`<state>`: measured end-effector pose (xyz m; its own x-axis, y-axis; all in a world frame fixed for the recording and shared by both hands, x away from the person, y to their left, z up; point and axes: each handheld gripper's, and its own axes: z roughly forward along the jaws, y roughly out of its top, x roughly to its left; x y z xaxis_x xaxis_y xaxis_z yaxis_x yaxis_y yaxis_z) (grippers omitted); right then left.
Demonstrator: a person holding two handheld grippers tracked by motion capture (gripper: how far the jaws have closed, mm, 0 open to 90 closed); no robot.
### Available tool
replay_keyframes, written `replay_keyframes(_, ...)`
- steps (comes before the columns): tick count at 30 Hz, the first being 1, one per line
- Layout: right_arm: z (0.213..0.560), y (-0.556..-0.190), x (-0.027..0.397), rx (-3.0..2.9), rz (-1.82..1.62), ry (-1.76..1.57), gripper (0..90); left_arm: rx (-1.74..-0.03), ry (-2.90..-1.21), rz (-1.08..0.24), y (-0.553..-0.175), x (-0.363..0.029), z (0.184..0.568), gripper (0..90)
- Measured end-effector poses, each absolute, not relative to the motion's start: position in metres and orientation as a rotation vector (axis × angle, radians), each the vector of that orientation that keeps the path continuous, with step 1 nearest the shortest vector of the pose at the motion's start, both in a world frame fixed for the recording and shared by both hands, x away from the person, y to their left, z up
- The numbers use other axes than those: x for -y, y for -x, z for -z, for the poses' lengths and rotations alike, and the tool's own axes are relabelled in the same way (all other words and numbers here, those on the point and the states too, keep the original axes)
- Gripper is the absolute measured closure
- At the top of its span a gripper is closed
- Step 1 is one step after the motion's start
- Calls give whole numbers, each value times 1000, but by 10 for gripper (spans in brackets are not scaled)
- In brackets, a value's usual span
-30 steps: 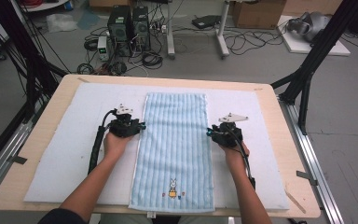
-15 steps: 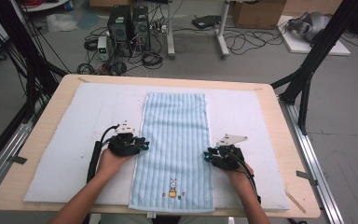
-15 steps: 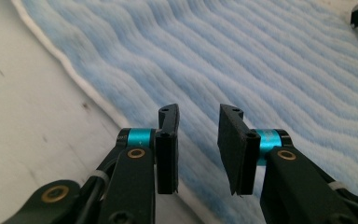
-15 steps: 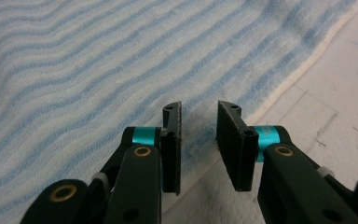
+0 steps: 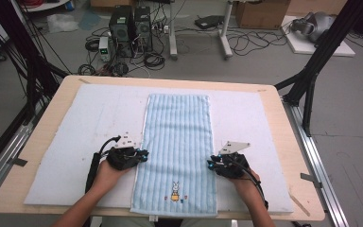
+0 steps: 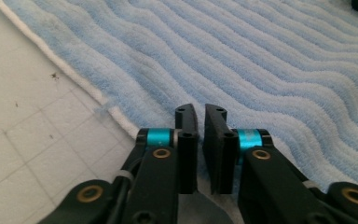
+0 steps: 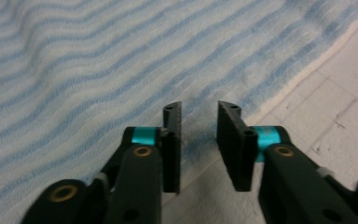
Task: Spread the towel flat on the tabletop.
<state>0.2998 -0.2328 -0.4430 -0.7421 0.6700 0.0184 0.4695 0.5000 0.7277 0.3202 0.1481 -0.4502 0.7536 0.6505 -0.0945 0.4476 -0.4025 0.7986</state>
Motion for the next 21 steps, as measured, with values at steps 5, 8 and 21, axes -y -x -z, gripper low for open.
replay_keyframes(5,430,-304,246,-2288,-1216,-1046,487,-850,-1929,-344,-328,-157,448,594)
replay_keyframes(8,422,-305,255,-2189,-1227,-1102,365,-834,-1863,-410,-330,-165,445,494)
replay_keyframes(21,416,-309,286,-2048,-1185,-1206,115,-936,-1665,-431,-335,-206,431,180)
